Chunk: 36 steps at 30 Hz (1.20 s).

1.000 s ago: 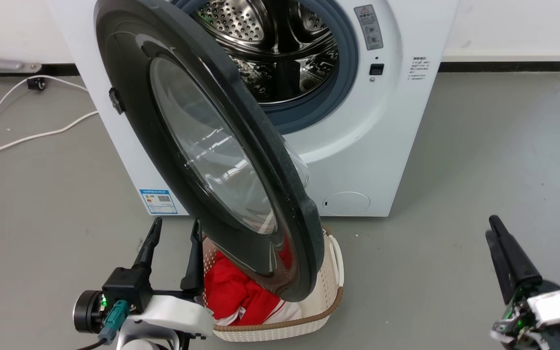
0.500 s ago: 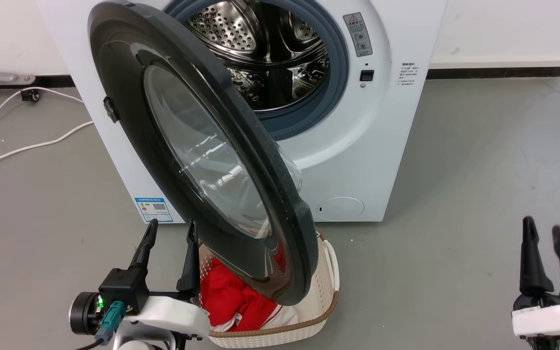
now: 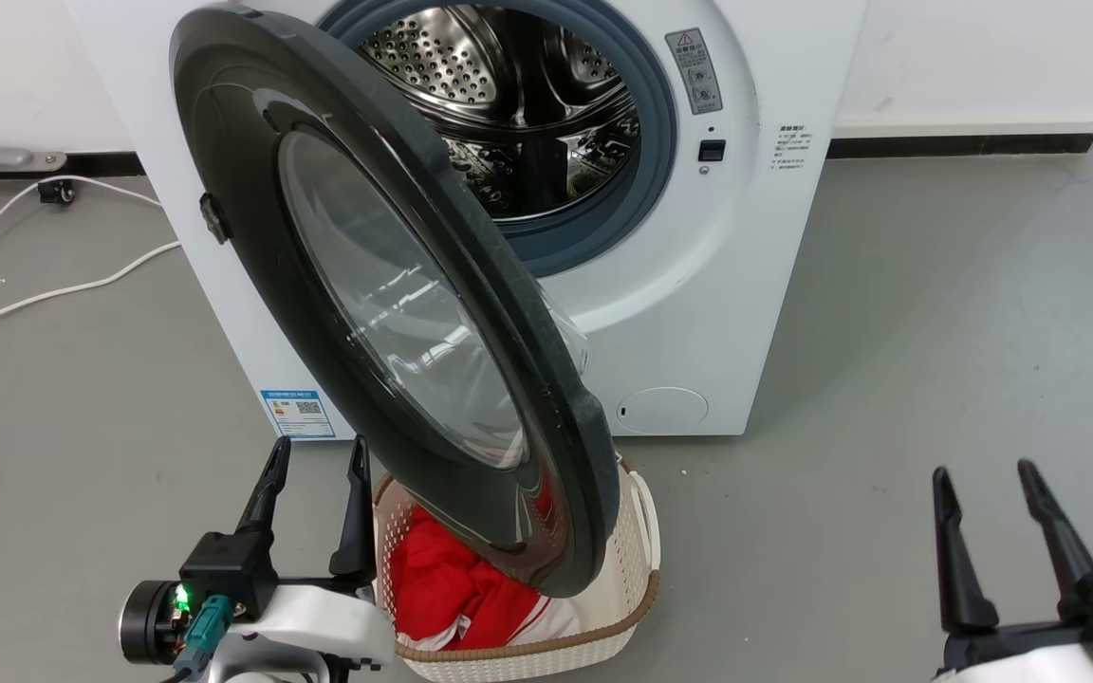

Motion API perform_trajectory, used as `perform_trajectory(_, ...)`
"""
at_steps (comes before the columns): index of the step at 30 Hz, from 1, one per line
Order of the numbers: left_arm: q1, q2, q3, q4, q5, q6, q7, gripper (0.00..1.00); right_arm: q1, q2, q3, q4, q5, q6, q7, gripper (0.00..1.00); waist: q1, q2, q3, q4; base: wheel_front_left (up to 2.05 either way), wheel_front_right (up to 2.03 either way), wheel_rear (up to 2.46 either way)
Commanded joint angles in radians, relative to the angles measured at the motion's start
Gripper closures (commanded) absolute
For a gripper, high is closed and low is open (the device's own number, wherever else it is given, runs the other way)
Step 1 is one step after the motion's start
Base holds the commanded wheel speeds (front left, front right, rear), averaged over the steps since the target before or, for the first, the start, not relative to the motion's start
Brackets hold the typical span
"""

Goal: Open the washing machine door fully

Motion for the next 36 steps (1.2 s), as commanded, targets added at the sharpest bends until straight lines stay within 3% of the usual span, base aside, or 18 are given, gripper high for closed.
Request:
perform_trajectory(1, 0.007, 0.001, 0.004, 0.001, 0.008, -0.004, -0.003, 0.00, 0.019, 0.003, 0.003, -0.001, -0.017, -0.001, 0.001, 0.00, 0.0000, 0.0000, 0.000, 0.000, 0.00, 0.00, 0.00)
perform_trajectory(6, 0.011, 0.001, 0.008, 0.007, 0.019, -0.009, -0.003, 0.00, 0.035, 0.013, 0.006, 0.015, -0.052, -0.001, -0.004, 0.00, 0.0000, 0.0000, -0.002, -0.004, 0.00, 0.00, 0.00)
perform_trajectory(21, 0.011, 0.001, 0.010, 0.015, 0.035, -0.022, -0.003, 0.00, 0.019, 0.020, 0.005, 0.032, -0.009, -0.001, 0.004, 0.00, 0.0000, 0.0000, -0.003, -0.008, 0.00, 0.00, 0.00)
perform_trajectory(22, 0.012, 0.001, 0.010, 0.015, 0.036, -0.023, -0.003, 0.51, 0.021, 0.020, 0.005, 0.034, -0.005, -0.001, 0.006, 0.00, 0.0000, 0.0000, -0.004, -0.009, 0.00, 0.00, 0.00)
perform_trajectory(23, 0.014, 0.001, 0.010, 0.017, 0.034, -0.024, -0.003, 0.93, 0.022, 0.020, 0.004, 0.033, -0.005, -0.001, 0.006, 0.00, 0.0000, 0.0000, -0.005, -0.010, 0.00, 0.00, 0.00)
perform_trajectory(24, 0.015, 0.001, 0.008, 0.018, 0.033, -0.025, -0.003, 1.00, 0.024, 0.020, 0.003, 0.033, -0.005, -0.001, 0.005, 0.00, 0.0000, 0.0000, -0.006, -0.010, 0.00, 0.00, 0.00)
perform_trajectory(36, -0.003, 0.001, 0.012, 0.009, 0.021, -0.018, -0.003, 1.00, 0.029, 0.020, 0.007, 0.025, -0.007, -0.001, 0.012, 0.00, 0.0000, 0.0000, -0.004, -0.017, 0.00, 0.00, 0.00)
